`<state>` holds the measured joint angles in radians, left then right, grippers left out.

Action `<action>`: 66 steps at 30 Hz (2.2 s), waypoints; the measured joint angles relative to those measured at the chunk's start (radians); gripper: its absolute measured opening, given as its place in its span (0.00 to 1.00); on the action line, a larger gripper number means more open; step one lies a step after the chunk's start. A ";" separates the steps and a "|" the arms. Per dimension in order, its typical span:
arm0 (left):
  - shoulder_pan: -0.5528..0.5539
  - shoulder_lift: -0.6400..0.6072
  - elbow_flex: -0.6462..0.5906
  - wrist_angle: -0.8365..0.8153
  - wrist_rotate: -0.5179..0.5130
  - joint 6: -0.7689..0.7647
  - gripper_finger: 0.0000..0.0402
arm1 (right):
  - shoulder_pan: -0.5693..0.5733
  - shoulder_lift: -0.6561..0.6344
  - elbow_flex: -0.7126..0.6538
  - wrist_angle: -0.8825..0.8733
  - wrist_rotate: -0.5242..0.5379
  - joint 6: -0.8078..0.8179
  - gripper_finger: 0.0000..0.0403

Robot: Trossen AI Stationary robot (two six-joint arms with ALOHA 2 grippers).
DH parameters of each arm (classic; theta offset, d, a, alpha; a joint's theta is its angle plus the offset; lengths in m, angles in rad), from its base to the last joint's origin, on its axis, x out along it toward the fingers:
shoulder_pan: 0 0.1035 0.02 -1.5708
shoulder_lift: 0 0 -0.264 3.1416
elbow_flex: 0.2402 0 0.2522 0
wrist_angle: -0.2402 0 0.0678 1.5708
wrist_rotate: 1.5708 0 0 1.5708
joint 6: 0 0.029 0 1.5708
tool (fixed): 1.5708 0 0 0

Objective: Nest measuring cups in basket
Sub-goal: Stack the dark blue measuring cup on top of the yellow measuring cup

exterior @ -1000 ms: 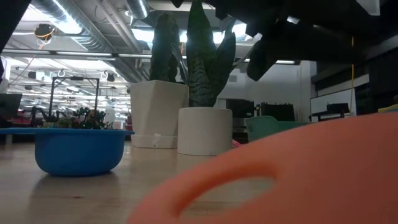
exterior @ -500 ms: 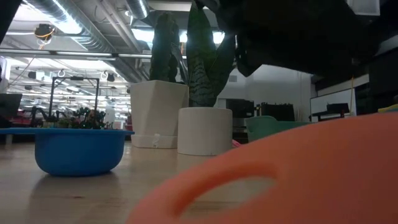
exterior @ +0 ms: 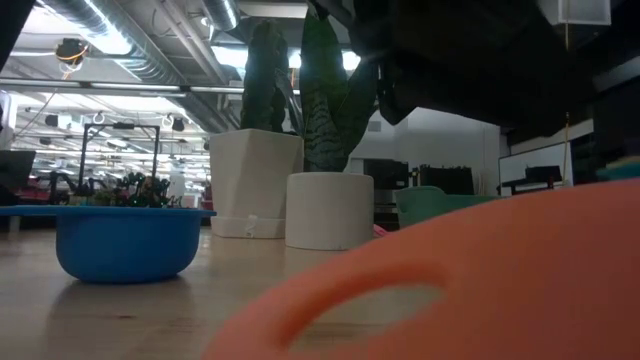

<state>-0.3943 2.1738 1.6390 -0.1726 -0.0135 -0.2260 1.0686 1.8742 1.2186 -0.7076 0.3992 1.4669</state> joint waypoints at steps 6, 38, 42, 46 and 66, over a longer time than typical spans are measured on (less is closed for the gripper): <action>0.000 0.000 0.000 0.000 -0.001 0.000 0.21 | -0.035 0.024 0.000 0.033 -0.001 -0.005 0.32; 0.001 0.028 0.000 -0.051 0.032 -0.100 0.21 | -0.078 0.008 0.000 -0.012 -0.001 -0.008 0.32; 0.001 0.043 -0.002 -0.037 0.031 -0.108 0.21 | -0.092 0.008 0.000 -0.009 0.000 -0.009 0.32; 0.003 0.052 -0.001 0.025 0.034 -0.112 0.21 | -0.102 0.008 0.000 -0.003 -0.001 -0.010 0.32; 0.011 0.066 0.000 0.169 0.022 -0.114 0.21 | -0.152 0.008 0.000 0.039 0.000 -0.021 0.32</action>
<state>-0.3836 2.2395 1.6386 -0.0039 0.0085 -0.3401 0.9161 1.8820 1.2190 -0.6689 0.3996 1.4455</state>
